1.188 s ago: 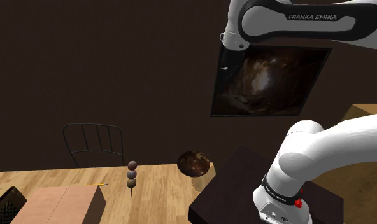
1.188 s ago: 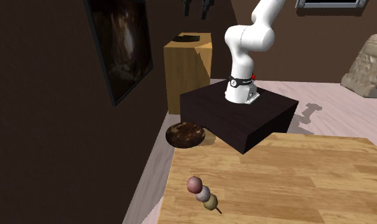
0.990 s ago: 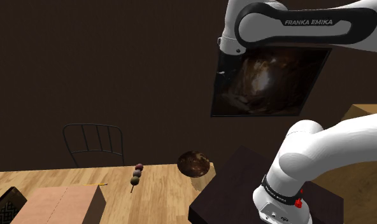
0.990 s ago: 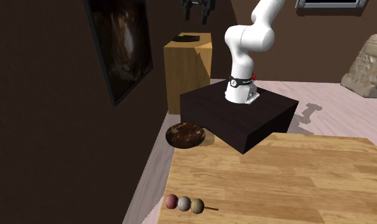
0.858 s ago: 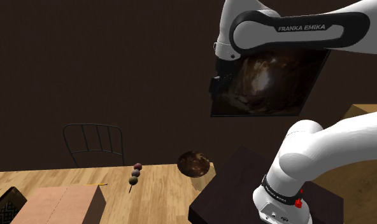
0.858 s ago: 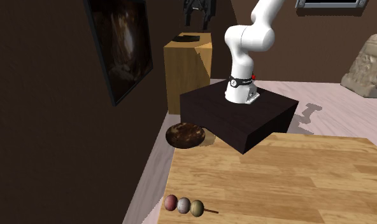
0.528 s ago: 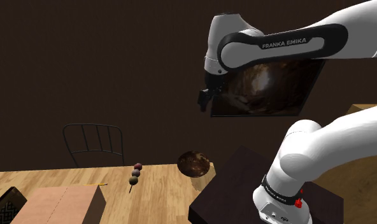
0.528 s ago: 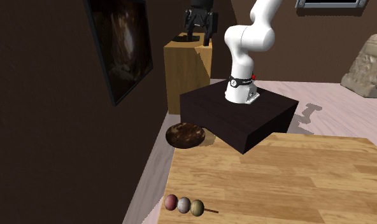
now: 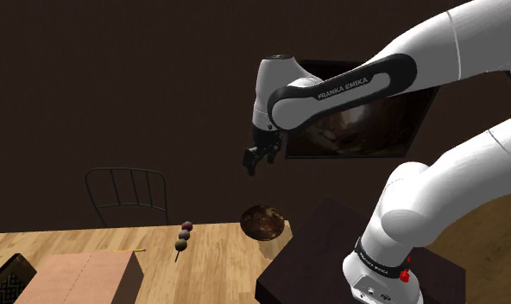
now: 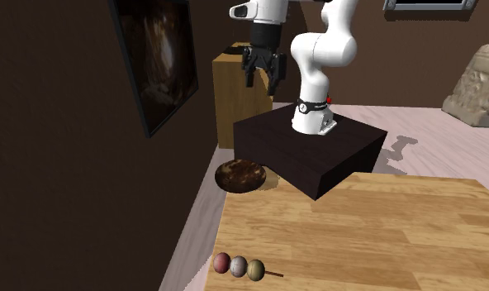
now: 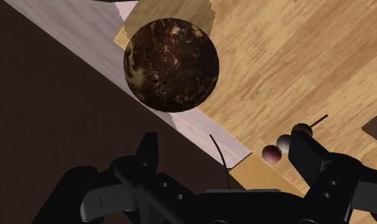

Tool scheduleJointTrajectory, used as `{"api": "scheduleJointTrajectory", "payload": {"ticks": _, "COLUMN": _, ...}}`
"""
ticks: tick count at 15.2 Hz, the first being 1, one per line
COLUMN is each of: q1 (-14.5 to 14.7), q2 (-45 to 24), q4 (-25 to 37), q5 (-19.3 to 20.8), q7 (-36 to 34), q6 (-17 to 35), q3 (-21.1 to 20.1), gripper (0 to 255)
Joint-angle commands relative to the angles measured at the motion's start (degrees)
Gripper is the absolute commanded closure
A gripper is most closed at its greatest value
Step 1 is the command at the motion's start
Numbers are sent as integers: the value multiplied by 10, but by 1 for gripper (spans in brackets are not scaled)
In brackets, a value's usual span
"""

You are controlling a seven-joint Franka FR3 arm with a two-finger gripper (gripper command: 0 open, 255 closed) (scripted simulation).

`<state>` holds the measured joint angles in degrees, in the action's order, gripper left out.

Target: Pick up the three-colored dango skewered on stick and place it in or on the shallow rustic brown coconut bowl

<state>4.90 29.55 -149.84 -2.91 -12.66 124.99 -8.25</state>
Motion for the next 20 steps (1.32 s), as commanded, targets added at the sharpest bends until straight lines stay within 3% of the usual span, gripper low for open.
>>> {"api": "scheduleJointTrajectory", "payload": {"ticks": 1, "q1": 4, "q2": -36, "q4": 1, "q5": -9, "q7": -20, "q6": 39, "q3": -13, "gripper": 0}}
{"api": "scheduleJointTrajectory", "payload": {"ticks": 10, "q1": 15, "q2": -231, "q4": 47, "q5": -10, "q7": -121, "q6": 199, "q3": -68, "gripper": 0}}
{"api": "scheduleJointTrajectory", "payload": {"ticks": 15, "q1": 25, "q2": -348, "q4": 102, "q5": 27, "q7": -193, "q6": 267, "q3": -84, "gripper": 0}}
{"api": "scheduleJointTrajectory", "payload": {"ticks": 20, "q1": 56, "q2": -464, "q4": 176, "q5": 73, "q7": -265, "q6": 314, "q3": -72, "gripper": 0}}
